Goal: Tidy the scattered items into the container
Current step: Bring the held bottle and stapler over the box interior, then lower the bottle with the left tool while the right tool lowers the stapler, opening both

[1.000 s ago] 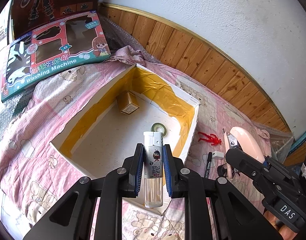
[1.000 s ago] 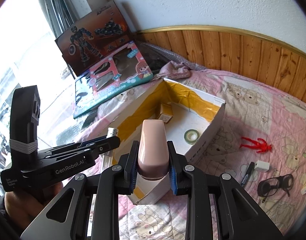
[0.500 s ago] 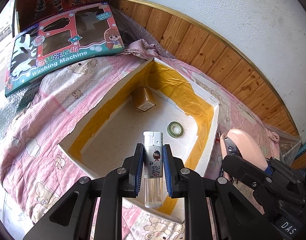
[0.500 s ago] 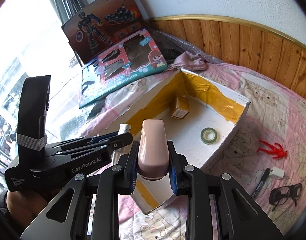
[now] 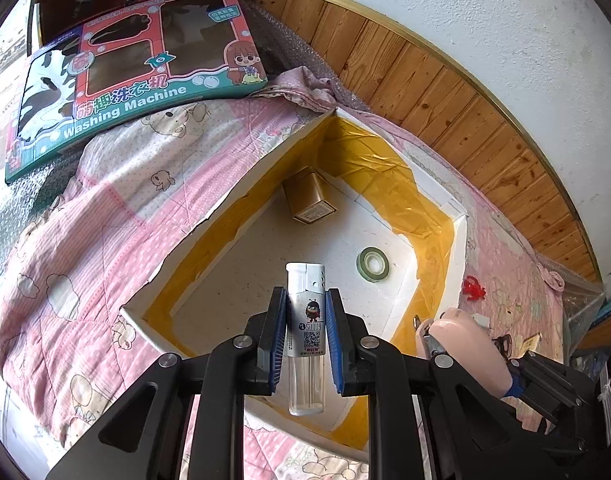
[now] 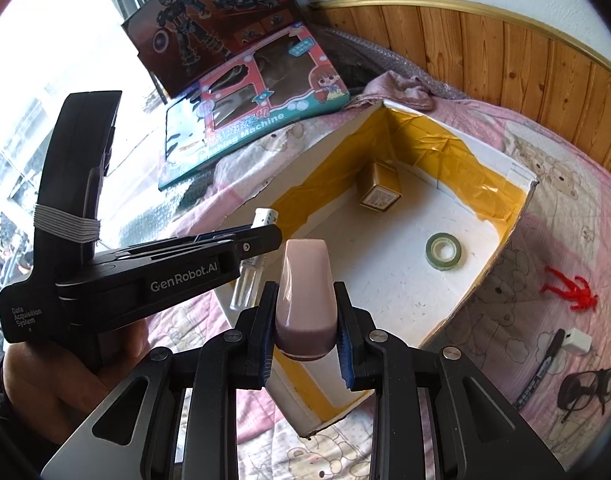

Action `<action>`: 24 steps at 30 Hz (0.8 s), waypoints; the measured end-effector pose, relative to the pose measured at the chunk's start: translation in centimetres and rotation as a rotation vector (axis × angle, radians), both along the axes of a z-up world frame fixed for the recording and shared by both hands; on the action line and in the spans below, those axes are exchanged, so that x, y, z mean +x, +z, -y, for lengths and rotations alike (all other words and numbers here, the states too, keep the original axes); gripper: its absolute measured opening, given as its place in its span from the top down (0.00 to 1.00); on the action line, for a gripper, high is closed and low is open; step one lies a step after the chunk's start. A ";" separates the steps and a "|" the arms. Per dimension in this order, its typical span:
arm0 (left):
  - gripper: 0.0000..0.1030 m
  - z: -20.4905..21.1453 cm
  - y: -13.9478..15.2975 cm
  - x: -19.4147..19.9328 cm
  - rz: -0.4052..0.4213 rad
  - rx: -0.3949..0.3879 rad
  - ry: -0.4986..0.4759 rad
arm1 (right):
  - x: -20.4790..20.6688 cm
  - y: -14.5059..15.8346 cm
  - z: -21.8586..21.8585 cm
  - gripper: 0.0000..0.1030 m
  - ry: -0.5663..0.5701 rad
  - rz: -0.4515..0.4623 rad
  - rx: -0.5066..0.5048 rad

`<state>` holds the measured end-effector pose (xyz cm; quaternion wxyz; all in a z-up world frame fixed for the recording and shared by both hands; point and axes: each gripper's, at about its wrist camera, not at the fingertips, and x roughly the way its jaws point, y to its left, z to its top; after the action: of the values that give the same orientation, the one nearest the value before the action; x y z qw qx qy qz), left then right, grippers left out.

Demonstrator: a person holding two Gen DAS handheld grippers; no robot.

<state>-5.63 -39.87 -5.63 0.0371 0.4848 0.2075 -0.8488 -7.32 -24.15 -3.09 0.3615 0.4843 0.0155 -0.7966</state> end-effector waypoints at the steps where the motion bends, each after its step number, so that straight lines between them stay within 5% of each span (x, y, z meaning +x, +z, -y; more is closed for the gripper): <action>1: 0.81 0.0 -0.1 -0.2 0.002 -0.001 -0.005 | -0.1 -0.3 0.1 0.74 0.002 0.009 0.002; 24: 0.81 0.0 -2.9 -3.6 0.098 0.032 -0.102 | -0.4 -4.0 2.9 0.74 0.083 0.097 0.089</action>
<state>-9.26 -39.86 -8.57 -0.0037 0.5363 0.1939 -0.8214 -7.73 -27.02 -7.13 0.3728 0.5370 0.0535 -0.7549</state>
